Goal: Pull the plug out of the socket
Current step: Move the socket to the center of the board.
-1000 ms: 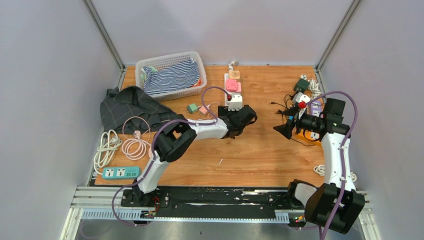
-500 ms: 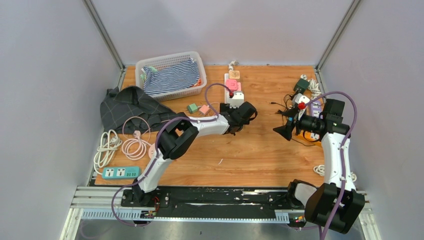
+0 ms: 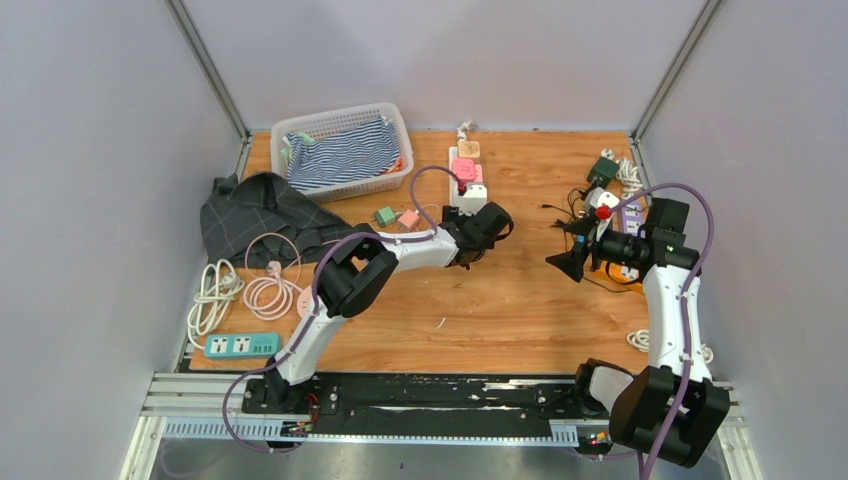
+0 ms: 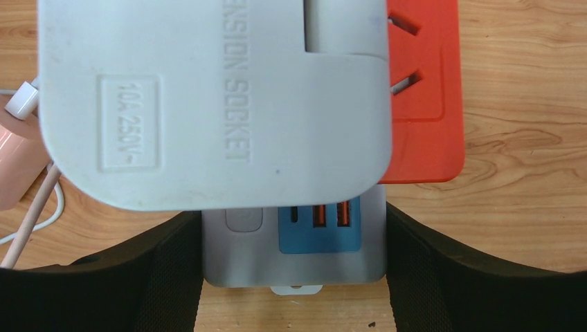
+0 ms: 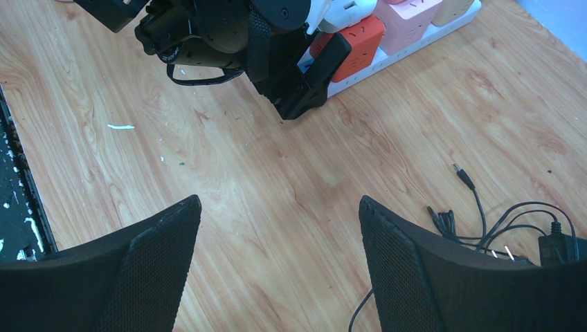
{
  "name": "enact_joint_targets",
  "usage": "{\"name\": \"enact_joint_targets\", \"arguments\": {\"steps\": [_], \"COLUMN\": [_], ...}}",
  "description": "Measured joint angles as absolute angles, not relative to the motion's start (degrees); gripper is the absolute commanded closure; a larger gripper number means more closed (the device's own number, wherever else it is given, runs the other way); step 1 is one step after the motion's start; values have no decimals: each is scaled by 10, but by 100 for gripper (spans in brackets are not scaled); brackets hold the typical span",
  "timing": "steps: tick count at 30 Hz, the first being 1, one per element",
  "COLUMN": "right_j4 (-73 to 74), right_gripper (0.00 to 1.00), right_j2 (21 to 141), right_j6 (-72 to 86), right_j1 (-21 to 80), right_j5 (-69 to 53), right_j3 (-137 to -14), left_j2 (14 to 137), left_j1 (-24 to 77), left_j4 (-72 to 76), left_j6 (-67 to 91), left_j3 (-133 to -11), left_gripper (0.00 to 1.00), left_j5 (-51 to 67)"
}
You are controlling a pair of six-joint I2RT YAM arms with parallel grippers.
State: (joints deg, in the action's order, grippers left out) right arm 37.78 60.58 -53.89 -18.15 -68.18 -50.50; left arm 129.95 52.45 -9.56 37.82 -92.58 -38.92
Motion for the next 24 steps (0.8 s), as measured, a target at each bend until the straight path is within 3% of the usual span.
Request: {"name": "enact_joint_targets", "arguments": {"steps": [10,17,24], "right_j4": [379,382,383], "right_gripper": [15,15,15], "right_j2": [606,606,606], "right_j6": [-541,-544,-548], "right_j1": [-182,-182,-182], "right_j5": [-682,-682,-682], "right_j3": [-505,-505,-505], "left_j2": [1283,1197,1123], "left_j1": [528,557,581], "left_j4": [-52,-6,33], "left_j6": [359,302,221], "left_j3": [-885,-752,-650], "left_gripper": [66,78,85], "left_j5": [-388,-349,-212]}}
